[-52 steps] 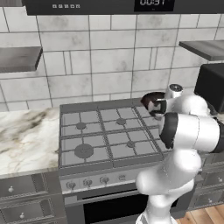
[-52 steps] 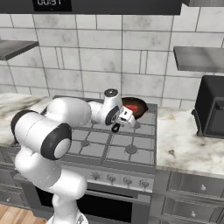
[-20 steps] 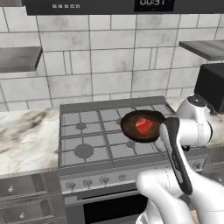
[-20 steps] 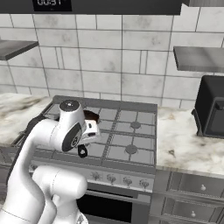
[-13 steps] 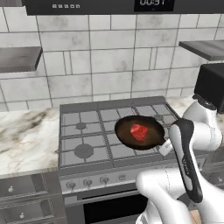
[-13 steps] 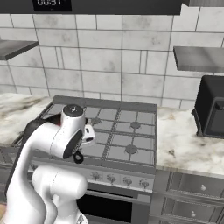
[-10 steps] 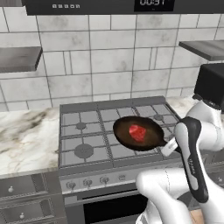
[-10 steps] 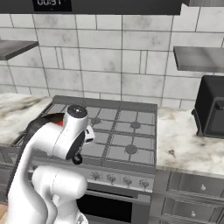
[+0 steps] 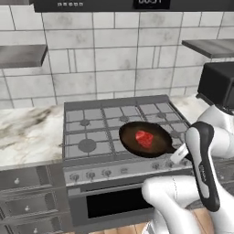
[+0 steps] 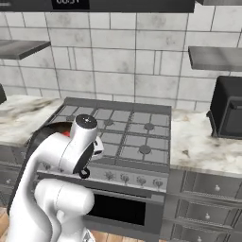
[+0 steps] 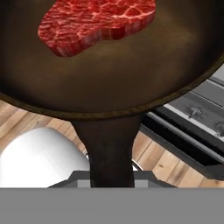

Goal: Pick up the pan with the steak in it and place it on the dining table. Then place the steak on the plate.

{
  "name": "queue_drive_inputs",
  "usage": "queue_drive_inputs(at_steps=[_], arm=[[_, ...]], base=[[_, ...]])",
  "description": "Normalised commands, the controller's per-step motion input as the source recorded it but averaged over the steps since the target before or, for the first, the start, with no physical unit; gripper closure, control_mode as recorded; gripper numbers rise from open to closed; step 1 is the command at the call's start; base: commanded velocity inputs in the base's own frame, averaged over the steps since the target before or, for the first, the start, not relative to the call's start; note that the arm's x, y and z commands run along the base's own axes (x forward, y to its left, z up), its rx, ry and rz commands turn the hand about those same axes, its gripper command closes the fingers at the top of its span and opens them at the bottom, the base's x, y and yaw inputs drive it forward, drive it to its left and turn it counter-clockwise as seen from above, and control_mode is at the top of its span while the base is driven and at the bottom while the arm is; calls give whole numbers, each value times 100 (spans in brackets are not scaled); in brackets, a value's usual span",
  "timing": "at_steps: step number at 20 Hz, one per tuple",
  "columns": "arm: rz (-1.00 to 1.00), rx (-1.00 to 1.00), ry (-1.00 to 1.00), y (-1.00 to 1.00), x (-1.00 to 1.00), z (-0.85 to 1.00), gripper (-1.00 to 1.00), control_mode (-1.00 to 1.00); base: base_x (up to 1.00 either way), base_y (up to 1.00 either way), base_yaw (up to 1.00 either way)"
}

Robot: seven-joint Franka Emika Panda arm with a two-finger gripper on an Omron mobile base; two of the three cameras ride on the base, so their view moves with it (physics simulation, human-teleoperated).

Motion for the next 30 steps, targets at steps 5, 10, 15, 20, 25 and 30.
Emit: queue_drive_inputs(at_steps=[5,10,15,20,25,30], arm=[[0,0,0,0,0,0,100,100],[0,0,0,0,0,0,100,100],[0,0,0,0,0,0,100,100],[0,0,0,0,0,0,100,100],[0,0,0,0,0,0,100,100],[0,0,0,0,0,0,100,100]], base=[[-92,5,11],[-12,1,48],[-1,0,50],[-1,0,50],[0,0,50],[0,0,50]])
